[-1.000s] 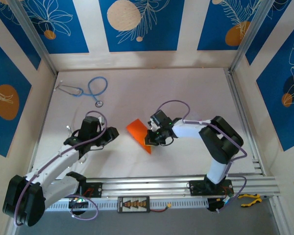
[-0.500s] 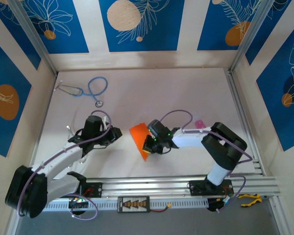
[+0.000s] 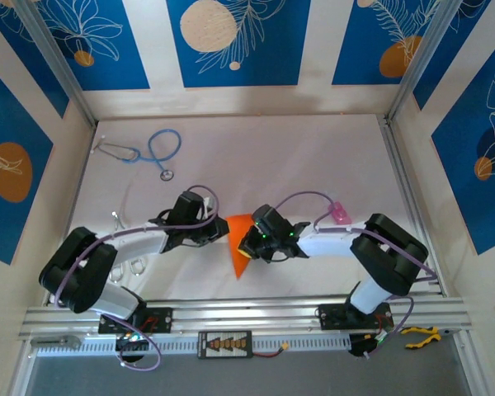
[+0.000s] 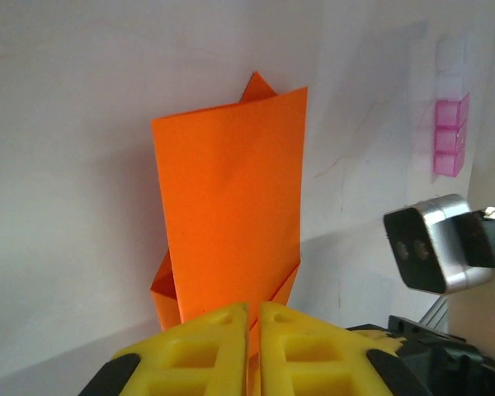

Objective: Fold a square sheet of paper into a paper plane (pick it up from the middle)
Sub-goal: Rotate the paper at the center of the table.

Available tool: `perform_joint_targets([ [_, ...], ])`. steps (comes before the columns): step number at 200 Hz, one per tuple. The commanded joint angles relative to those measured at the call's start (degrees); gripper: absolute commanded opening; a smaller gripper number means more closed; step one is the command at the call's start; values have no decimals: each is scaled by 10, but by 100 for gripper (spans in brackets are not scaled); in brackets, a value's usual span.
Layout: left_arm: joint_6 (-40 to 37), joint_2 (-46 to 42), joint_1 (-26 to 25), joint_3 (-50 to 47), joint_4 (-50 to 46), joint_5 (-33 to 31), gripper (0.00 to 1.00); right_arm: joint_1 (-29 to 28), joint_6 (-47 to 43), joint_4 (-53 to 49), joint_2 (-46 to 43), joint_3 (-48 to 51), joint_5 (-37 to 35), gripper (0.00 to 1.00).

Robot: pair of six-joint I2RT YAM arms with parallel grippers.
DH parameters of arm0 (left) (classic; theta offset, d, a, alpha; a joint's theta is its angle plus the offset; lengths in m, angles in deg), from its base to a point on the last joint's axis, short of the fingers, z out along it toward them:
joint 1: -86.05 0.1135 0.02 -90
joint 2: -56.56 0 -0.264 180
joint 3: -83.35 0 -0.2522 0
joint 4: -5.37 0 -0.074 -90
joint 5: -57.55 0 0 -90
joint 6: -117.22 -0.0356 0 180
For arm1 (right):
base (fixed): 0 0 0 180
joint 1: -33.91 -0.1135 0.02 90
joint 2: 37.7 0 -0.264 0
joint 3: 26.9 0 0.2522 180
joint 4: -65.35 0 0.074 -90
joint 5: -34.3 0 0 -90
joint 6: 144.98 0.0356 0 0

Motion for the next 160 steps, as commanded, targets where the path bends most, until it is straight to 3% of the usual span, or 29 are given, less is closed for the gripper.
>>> perform_joint_targets([
  [1,2,19,-5,13,21,7,11,14,-89,-52,-31,-19,30,10],
  [80,8,85,-4,7,60,17,8,96,-196,-87,-45,-10,107,14],
  [160,0,100,-4,-33,64,-1,4,118,-238,-121,-14,-22,131,22],
])
